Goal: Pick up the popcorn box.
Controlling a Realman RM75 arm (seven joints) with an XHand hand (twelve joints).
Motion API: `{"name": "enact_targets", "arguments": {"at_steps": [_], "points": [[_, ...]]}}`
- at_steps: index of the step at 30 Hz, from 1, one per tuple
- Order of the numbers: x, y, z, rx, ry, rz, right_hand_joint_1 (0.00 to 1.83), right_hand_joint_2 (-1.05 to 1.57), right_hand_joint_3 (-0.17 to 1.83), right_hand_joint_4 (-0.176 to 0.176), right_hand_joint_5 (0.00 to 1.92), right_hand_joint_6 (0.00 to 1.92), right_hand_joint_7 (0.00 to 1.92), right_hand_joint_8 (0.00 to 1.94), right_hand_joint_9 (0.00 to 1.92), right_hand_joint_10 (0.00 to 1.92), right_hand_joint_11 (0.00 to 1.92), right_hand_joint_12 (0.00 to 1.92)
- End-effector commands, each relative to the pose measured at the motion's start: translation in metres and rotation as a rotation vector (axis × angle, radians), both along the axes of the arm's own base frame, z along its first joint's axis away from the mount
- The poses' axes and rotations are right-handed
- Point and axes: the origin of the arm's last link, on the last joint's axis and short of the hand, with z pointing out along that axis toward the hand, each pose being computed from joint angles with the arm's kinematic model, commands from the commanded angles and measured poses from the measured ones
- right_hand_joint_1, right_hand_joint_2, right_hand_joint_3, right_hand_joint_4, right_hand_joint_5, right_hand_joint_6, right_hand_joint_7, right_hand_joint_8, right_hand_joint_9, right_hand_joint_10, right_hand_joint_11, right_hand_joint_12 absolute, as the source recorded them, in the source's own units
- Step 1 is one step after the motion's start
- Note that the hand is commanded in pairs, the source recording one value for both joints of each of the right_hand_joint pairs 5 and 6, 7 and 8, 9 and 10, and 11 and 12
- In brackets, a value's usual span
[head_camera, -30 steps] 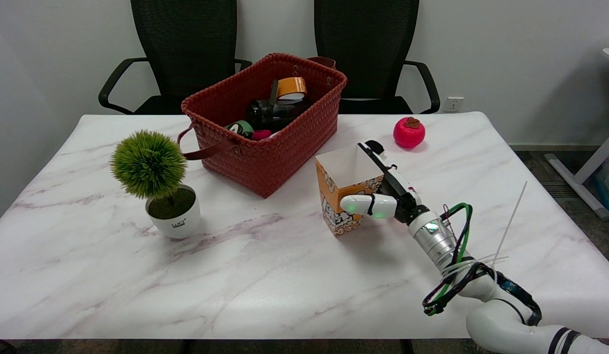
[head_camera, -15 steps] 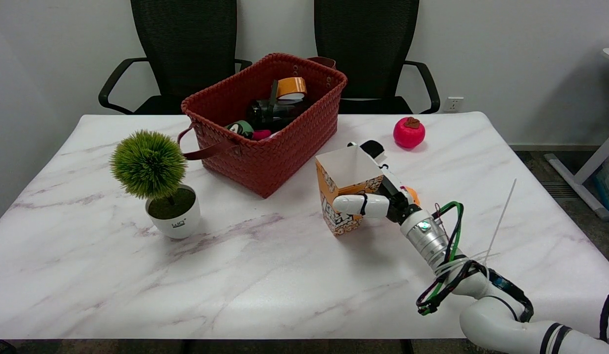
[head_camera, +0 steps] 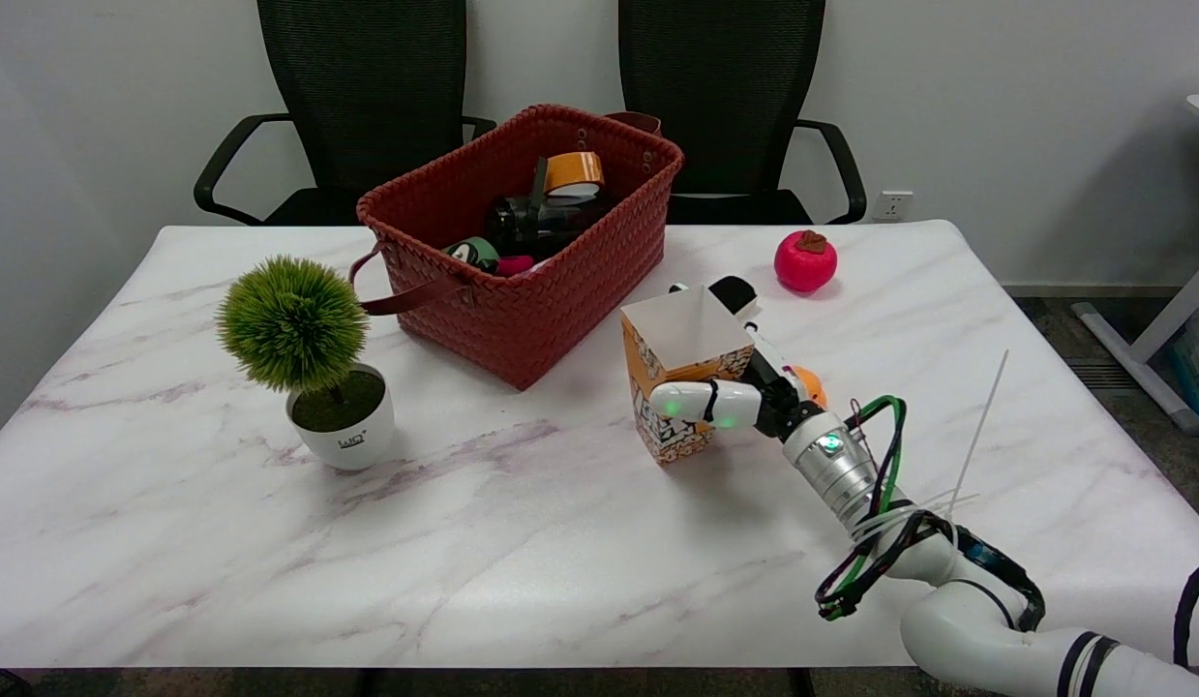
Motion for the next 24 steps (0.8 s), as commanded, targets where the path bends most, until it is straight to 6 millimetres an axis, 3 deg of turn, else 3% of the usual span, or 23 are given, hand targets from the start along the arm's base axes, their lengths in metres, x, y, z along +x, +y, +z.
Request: {"name": "enact_targets", "arguments": {"at_steps": [1,4,10,24], "points": [[0.0007,-0.0012,-0.0011,0.006,-0.013,0.006,0.92,0.42,-0.17,0.0,0.29,0.29,0.5,0.5,0.36,0.36,0.36,0.36],[0.0007,-0.0012,-0.0011,0.006,-0.013,0.006,0.92,0.43,-0.17,0.0,0.47,0.47,0.62,0.62,0.43,0.43,0.43,0.43],[0.0011,-0.0012,-0.001,0.005,-0.013,0.009,0.92,0.44,-0.17,0.0,0.64,0.64,0.75,0.75,0.53,0.53,0.51,0.51],[0.0053,-0.0007,0.0039,-0.009,-0.034,0.043,0.92,0.47,-0.17,0.0,0.72,0.72,0.82,0.82,0.59,0.59,0.57,0.57]]}}
